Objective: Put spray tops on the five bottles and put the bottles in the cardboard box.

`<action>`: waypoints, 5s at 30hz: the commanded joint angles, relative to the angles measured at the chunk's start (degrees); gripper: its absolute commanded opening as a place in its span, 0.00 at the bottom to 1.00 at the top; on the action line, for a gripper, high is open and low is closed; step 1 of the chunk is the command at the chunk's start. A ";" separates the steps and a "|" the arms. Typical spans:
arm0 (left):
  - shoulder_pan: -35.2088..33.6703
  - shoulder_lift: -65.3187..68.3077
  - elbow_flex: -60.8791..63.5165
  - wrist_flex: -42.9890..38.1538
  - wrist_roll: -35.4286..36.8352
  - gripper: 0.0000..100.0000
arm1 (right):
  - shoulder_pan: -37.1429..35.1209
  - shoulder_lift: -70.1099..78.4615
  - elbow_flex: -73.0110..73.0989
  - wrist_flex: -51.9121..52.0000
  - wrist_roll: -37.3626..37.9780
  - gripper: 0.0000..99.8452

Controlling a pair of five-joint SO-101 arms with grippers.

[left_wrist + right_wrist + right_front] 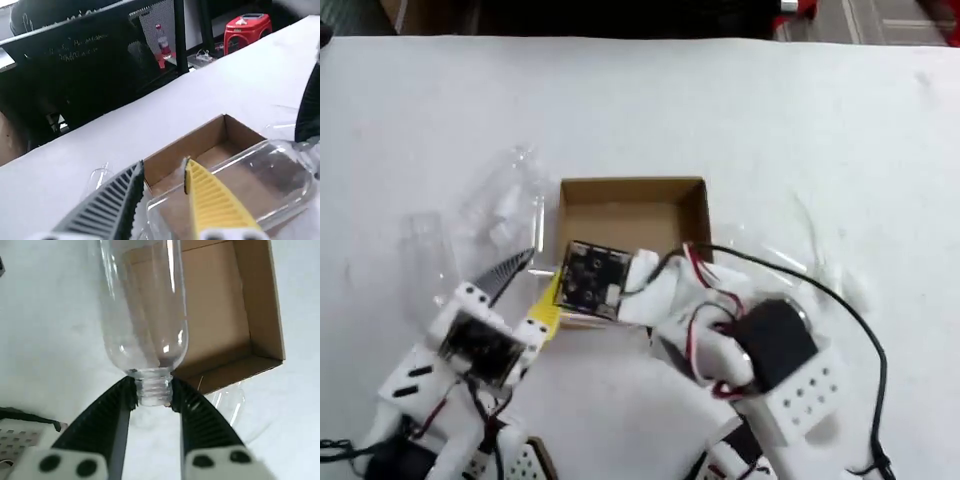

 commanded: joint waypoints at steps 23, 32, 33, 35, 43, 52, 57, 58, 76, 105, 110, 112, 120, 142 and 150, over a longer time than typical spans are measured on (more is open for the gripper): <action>-1.01 0.22 2.73 -2.37 -0.18 0.14 | 4.62 -8.40 -0.97 -5.76 -7.12 0.02; -1.01 0.22 2.81 -2.37 -0.18 0.14 | 4.53 -7.78 -8.53 -5.23 -12.04 0.02; -1.01 0.22 2.81 -2.37 -0.18 0.14 | 4.53 -7.78 -8.53 -5.23 -12.04 0.02; -1.01 0.22 2.81 -2.37 -0.18 0.14 | 4.53 -7.78 -8.53 -5.23 -12.92 0.02; -0.92 0.22 2.81 -2.46 -0.18 0.14 | 1.63 -7.87 -8.88 -5.14 -13.98 0.02; -1.01 0.22 -3.25 0.35 -0.26 0.14 | 9.19 -7.69 -8.44 -6.90 -13.45 0.02; -1.01 0.22 -6.68 0.18 -0.35 0.14 | 15.25 -7.69 -3.60 -8.57 -13.27 0.02; -1.01 0.31 -6.15 -1.05 -0.26 0.14 | 13.41 -7.78 -1.76 -7.78 -12.22 0.02; -1.10 0.31 7.38 -10.37 -0.35 0.14 | -3.03 -9.89 -11.43 1.19 -14.24 0.02; -5.49 0.22 6.24 -10.81 4.66 0.13 | 3.12 -4.35 -15.74 -7.78 -17.93 0.02; -16.75 0.22 4.31 -10.64 12.04 0.13 | 6.64 0.75 -15.82 -10.95 -17.93 0.02; -20.97 0.22 5.71 -10.90 13.89 0.13 | 6.64 4.26 -15.91 -12.79 -18.02 0.02; -36.26 0.22 19.16 -23.30 22.42 0.13 | 6.55 21.41 -16.26 -23.25 -18.37 0.02; -33.54 0.22 25.67 -29.63 23.56 0.13 | 5.32 64.92 -50.37 -17.01 -18.11 0.02; -33.45 0.22 25.85 -29.71 23.56 0.13 | 3.82 67.47 -53.54 -17.27 -18.46 0.02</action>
